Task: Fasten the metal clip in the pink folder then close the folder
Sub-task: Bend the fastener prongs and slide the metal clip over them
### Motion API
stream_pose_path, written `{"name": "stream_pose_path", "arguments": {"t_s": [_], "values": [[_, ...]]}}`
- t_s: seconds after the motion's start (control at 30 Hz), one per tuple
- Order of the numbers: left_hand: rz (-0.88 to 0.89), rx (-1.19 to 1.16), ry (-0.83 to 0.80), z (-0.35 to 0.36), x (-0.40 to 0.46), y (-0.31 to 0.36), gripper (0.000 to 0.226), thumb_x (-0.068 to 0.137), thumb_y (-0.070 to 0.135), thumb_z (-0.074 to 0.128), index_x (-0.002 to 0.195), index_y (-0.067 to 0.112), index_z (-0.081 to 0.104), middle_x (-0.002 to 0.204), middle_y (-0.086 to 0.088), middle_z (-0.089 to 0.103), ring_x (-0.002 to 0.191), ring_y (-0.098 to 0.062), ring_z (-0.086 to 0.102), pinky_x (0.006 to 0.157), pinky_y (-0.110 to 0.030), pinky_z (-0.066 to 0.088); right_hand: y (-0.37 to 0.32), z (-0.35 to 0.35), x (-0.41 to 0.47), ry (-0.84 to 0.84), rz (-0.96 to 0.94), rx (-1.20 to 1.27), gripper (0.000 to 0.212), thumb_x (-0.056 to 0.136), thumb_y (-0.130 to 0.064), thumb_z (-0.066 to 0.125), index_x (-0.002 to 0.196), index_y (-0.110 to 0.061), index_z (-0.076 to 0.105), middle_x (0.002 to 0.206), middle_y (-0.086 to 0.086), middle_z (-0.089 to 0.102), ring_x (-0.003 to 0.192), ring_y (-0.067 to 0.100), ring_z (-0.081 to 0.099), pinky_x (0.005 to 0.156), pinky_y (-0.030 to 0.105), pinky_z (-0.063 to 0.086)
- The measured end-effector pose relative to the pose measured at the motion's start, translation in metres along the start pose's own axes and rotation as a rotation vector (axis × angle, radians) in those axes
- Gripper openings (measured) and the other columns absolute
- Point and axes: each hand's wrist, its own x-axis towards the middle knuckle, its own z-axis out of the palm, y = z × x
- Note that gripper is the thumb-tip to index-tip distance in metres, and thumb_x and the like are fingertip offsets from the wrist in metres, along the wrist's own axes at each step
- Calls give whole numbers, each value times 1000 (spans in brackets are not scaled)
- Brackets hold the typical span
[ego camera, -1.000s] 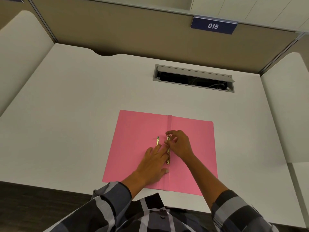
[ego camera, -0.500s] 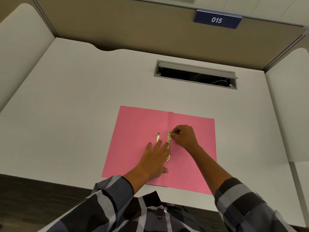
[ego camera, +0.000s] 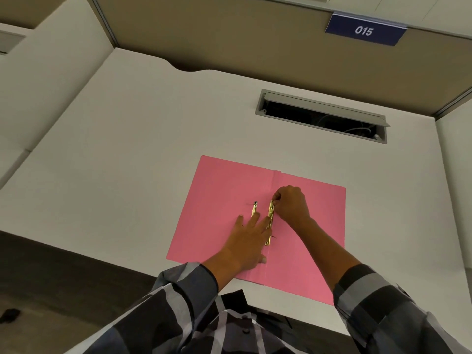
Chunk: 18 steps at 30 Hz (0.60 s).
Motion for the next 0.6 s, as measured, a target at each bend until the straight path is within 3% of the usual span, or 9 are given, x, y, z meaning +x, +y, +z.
{"name": "stream_pose_path", "arguments": {"t_s": [0.6], "values": [[-20,12,-3,6,0,-2,90,91,62,68,162,19,32,176,-9,17,162,-38,14,122,-70,27,-11,-2,8,-158,-236,-232,23,90,7,69,109,-1,79,107,17,76,97,31,70,92,42,61]]}}
